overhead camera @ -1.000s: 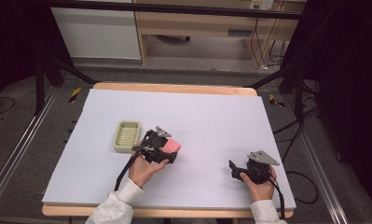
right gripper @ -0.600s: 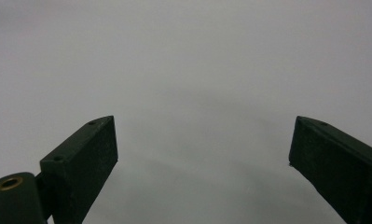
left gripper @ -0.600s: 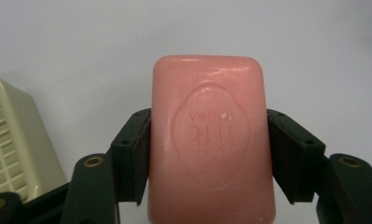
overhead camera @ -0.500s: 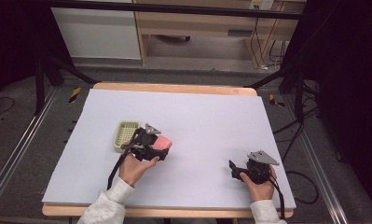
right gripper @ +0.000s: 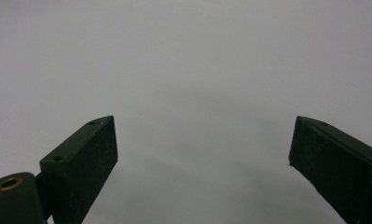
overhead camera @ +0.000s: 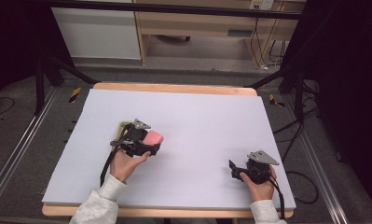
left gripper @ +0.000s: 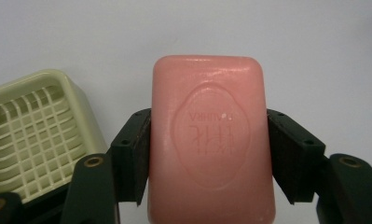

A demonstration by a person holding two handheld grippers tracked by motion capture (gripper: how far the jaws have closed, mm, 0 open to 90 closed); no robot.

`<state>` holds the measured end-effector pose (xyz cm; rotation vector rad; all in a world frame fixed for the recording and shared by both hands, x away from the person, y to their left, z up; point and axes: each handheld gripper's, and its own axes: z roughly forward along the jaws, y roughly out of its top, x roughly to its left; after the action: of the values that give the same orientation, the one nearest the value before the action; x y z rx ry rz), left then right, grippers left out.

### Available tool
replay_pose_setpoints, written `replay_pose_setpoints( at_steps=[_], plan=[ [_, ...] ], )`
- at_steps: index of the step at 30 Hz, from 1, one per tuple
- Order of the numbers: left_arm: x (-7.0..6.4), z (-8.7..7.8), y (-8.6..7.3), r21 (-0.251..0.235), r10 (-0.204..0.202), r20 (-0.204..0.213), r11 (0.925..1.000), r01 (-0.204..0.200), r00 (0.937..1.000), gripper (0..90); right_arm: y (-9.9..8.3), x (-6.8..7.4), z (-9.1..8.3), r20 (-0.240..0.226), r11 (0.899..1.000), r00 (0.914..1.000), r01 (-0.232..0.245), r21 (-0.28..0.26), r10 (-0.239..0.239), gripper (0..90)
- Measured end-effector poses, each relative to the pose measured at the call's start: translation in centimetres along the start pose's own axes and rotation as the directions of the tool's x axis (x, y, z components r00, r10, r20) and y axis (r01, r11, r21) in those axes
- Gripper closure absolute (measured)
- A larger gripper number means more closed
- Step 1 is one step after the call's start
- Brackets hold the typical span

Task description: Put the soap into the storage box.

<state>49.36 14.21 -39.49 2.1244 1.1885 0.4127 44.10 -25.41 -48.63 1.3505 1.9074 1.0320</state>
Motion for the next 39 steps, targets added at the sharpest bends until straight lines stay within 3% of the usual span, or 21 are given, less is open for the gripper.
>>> replay_pose_setpoints(
  at_steps=[20,39],
  plan=[
    [2.7,-0.6,0.2,-0.006,-0.037,-0.038,0.9993,0.037,0.9986,37.3,0.0,0.0,0.0,0.0,1.0,1.0,0.0,0.003,0.0,8.0],
    [5.3,-0.4,0.3,-0.011,-0.09,-0.076,0.9959,0.089,0.9931,37.3,0.0,0.0,0.0,0.001,1.0,1.0,0.0,0.004,0.0,8.0]
  ],
)
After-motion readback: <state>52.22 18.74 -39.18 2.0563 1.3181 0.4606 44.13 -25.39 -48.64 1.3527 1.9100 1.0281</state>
